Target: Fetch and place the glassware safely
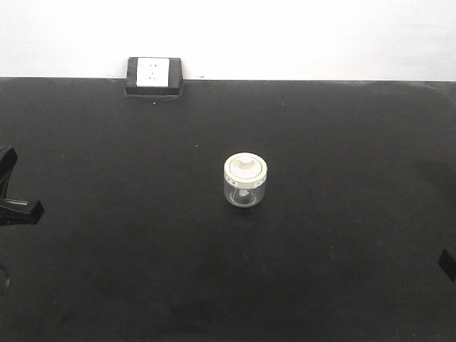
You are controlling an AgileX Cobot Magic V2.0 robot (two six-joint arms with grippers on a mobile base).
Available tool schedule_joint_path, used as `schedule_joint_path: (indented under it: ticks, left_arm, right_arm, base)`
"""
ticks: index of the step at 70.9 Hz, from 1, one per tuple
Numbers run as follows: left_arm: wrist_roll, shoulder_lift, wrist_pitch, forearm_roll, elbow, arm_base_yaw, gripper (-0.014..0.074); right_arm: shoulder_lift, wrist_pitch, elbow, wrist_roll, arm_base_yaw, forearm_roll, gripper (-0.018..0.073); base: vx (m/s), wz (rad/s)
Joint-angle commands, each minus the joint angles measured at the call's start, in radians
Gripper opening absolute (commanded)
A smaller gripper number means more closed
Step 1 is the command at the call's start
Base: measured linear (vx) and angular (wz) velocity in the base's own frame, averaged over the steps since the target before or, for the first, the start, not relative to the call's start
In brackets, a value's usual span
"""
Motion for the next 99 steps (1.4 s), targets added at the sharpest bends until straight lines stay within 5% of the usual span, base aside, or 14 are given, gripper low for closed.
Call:
schedule_joint_path:
  ticks: [1, 58, 99]
  left_arm:
    - [-0.008, -0.011, -0.081, -0.011, -0.022, 0.002, -0.0007]
    - [-0.008, -0.018, -0.075, -0.011, -0.022, 0.002, -0.0007]
    - [-0.009, -0.327, 0.096, -0.004, 0.125, -0.007, -0.0007]
  right_arm:
    - [0.002, -0.052, -0.028, -0.007, -0.005, -0.011, -0.0003]
    - [0.002, -0.052, -0.028, -0.007, -0.005, -0.011, -0.0003]
    - [0.002, -0.049, -0.028, -0.007, -0.005, -0.011, -0.0003]
  base:
    - [0.00, 0.00]
    - [0.00, 0.00]
    - [0.00, 0.00]
